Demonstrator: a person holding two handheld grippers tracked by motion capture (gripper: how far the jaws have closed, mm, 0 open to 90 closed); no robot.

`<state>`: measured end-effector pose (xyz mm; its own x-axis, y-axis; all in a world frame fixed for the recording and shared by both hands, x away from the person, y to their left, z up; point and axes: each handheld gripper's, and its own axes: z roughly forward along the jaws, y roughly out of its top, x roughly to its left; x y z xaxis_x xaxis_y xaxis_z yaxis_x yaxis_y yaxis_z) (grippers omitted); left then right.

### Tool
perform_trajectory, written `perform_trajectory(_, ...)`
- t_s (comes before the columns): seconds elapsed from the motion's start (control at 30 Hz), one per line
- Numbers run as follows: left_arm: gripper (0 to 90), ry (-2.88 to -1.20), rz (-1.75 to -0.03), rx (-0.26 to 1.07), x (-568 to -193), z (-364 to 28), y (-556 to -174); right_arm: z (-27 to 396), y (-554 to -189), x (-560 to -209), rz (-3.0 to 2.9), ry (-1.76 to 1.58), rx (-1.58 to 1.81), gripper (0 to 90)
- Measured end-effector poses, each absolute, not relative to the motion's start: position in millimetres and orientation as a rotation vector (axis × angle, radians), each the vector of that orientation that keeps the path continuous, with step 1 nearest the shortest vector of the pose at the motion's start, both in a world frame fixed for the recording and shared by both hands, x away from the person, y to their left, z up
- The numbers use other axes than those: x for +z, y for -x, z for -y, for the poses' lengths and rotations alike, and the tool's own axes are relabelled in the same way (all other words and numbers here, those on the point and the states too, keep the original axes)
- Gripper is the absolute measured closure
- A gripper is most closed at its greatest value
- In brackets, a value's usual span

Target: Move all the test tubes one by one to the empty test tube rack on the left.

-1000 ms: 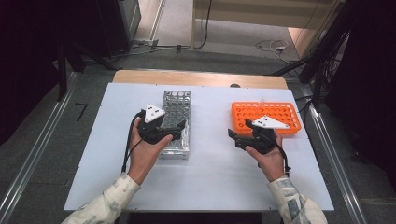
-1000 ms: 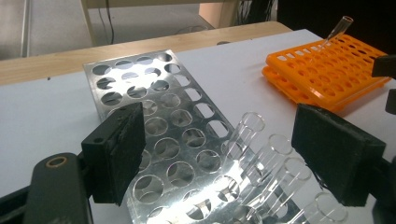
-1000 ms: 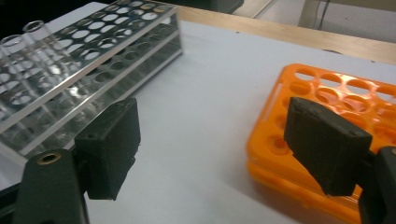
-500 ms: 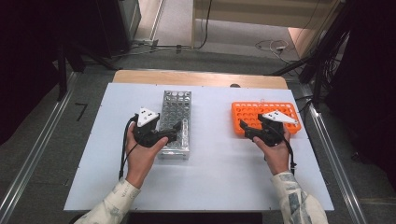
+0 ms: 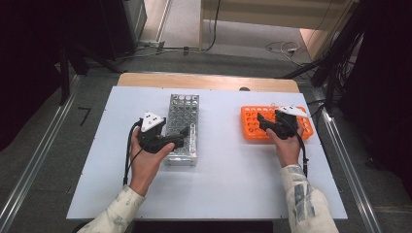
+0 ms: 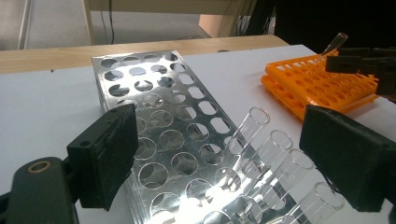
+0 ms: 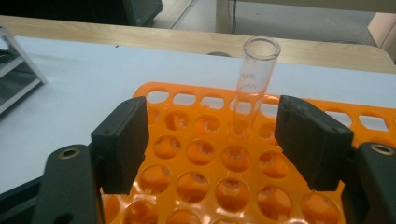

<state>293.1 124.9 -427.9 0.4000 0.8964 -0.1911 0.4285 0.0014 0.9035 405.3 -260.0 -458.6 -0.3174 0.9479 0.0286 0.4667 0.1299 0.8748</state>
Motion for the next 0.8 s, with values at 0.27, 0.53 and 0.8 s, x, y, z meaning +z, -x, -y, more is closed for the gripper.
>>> perform_trajectory(0.27,8.8,-1.609,-1.19,0.533,-428,-124,-293,261,-422,-467,-1.825,-1.395,1.073,35.6)
perform_trajectory(0.53,8.0,-1.633,-1.188,0.511,-430,-122,-295,258,-428,-469,-1.831,-1.391,1.068,52.1)
perform_trajectory(0.8,7.9,-1.632,-1.19,0.502,-430,-123,-295,259,-432,-473,-1.841,-1.411,1.045,67.5)
